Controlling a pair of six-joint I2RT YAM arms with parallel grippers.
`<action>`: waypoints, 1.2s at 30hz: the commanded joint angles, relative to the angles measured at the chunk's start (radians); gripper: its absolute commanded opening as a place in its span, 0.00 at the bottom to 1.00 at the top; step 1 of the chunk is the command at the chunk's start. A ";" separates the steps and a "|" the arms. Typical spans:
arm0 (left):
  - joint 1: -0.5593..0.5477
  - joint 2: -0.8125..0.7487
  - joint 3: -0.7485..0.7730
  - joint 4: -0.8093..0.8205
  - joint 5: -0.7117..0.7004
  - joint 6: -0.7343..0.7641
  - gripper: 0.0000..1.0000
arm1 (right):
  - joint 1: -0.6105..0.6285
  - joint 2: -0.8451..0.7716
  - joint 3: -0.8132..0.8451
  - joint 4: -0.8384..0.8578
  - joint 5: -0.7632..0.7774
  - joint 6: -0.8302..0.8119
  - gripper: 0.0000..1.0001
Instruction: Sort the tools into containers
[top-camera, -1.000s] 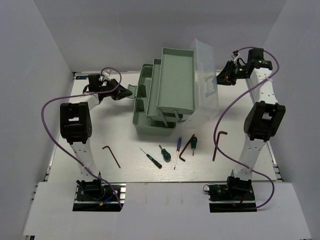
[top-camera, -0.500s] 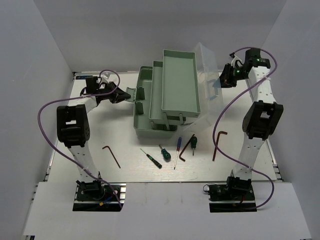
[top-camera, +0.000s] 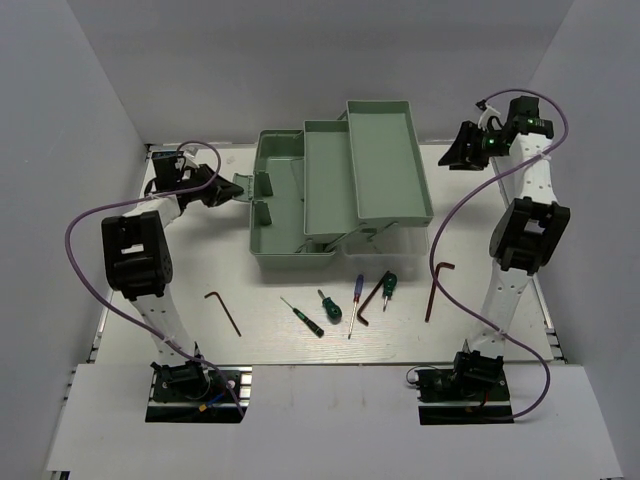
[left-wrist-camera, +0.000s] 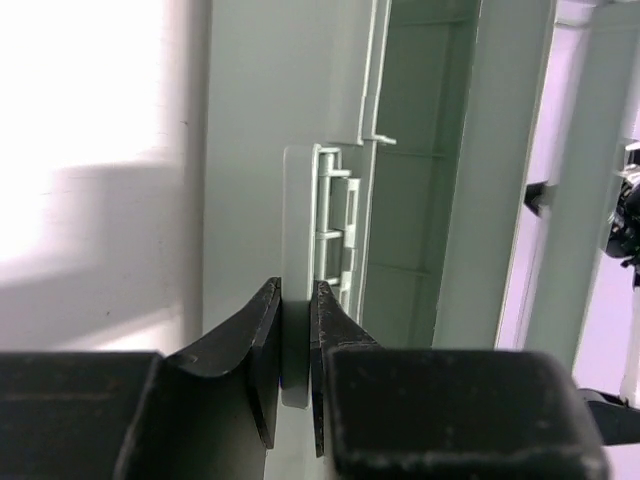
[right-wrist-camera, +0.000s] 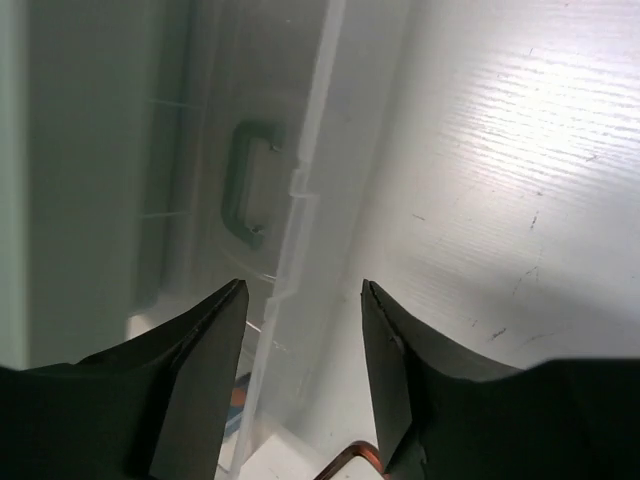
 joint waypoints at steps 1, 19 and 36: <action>-0.009 -0.086 -0.002 0.049 -0.041 -0.042 0.00 | -0.011 -0.054 0.035 0.018 -0.032 -0.029 0.57; 0.000 -0.095 0.146 -0.061 -0.056 0.083 0.72 | -0.053 -0.783 -0.759 -0.050 0.206 -0.497 0.55; -0.161 -0.754 -0.088 -0.552 -0.345 0.487 0.78 | -0.045 -1.159 -1.519 0.212 0.212 -0.094 0.60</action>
